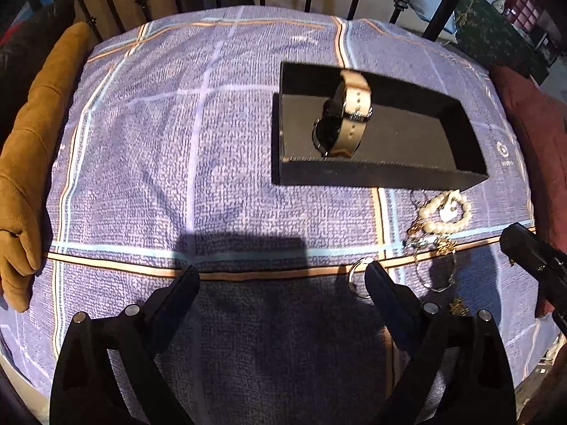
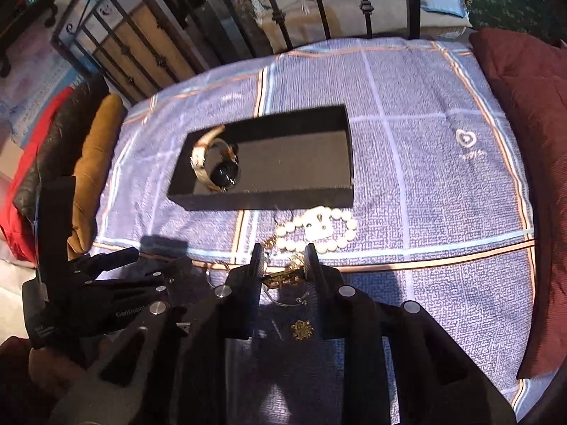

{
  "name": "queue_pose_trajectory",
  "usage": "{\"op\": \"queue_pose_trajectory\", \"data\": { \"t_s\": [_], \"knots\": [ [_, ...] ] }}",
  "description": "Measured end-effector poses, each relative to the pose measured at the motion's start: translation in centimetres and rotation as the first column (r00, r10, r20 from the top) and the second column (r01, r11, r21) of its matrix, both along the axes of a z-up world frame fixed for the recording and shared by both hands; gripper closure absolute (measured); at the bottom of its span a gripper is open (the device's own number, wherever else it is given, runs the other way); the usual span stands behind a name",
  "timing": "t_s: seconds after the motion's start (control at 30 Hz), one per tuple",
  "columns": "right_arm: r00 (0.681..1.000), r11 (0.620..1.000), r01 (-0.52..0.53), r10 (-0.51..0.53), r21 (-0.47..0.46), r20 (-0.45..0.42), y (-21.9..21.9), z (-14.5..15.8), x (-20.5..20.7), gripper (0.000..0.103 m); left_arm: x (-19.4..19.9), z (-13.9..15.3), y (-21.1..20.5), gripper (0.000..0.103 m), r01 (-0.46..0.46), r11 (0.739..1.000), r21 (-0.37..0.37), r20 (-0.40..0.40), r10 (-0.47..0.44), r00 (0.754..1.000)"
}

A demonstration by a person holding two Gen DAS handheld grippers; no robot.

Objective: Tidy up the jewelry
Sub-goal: 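Lower the earring into the box and open the right tool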

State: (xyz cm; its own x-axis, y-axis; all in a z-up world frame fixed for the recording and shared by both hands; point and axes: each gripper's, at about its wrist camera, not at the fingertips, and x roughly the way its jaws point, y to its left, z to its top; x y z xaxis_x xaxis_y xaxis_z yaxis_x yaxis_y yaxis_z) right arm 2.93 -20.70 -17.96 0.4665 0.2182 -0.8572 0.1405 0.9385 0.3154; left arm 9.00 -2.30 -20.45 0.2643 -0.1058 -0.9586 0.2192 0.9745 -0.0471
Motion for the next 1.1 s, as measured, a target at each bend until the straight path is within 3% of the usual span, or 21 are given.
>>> {"op": "queue_pose_trajectory", "data": {
  "t_s": [0.07,0.13,0.2,0.33,0.37,0.4,0.63,0.93,0.97,1.0,1.1],
  "knots": [
    [1.000,1.000,0.001,-0.001,-0.007,0.019,0.2,0.7,0.3,0.079,0.3,1.6,-0.4,0.011,0.012,1.000,-0.016,0.029,-0.012,1.000],
    [1.000,1.000,-0.006,0.007,-0.023,0.029,0.5,1.2,0.3,0.079,0.8,2.9,-1.0,0.019,0.026,1.000,-0.015,0.046,-0.025,0.999],
    [0.999,1.000,-0.006,0.007,-0.028,0.043,0.6,1.5,0.8,0.079,1.4,3.6,-1.4,0.044,0.045,0.999,-0.027,0.044,-0.044,0.998],
    [0.997,0.999,-0.013,0.017,-0.050,0.079,0.9,2.1,2.1,0.079,2.5,4.0,-2.3,0.073,0.049,0.998,-0.042,0.039,-0.048,0.998],
    [0.996,0.998,-0.015,0.019,-0.053,0.088,0.8,2.3,2.5,0.079,2.8,4.1,-2.7,0.088,0.048,0.998,-0.041,0.040,-0.046,0.998],
    [0.995,0.998,-0.019,0.025,-0.056,0.097,0.8,2.5,3.0,0.079,3.4,4.1,-3.0,0.094,0.045,0.998,-0.047,0.042,-0.043,0.998],
    [0.988,0.992,-0.040,0.057,-0.119,0.142,0.6,3.0,7.1,0.079,7.6,4.9,-4.7,0.096,0.078,0.996,-0.050,0.104,-0.072,0.992],
    [0.993,0.983,-0.072,0.087,-0.172,0.080,0.3,0.1,10.7,0.077,10.4,2.7,-6.1,0.103,0.095,0.994,-0.049,0.094,-0.090,0.992],
    [0.993,0.981,-0.079,0.093,-0.178,0.071,0.3,-0.3,10.9,0.071,10.5,2.4,-6.1,0.103,0.099,0.993,-0.059,0.091,-0.093,0.991],
    [0.994,0.979,-0.081,0.094,-0.187,0.063,0.3,-0.6,11.0,0.059,10.4,2.3,-6.1,0.103,0.101,0.993,-0.066,0.103,-0.094,0.990],
    [0.993,0.975,-0.076,0.093,-0.207,0.072,0.3,-0.9,11.0,0.048,10.4,2.1,-6.3,0.103,0.114,0.992,-0.059,0.104,-0.108,0.989]
  ]
}}
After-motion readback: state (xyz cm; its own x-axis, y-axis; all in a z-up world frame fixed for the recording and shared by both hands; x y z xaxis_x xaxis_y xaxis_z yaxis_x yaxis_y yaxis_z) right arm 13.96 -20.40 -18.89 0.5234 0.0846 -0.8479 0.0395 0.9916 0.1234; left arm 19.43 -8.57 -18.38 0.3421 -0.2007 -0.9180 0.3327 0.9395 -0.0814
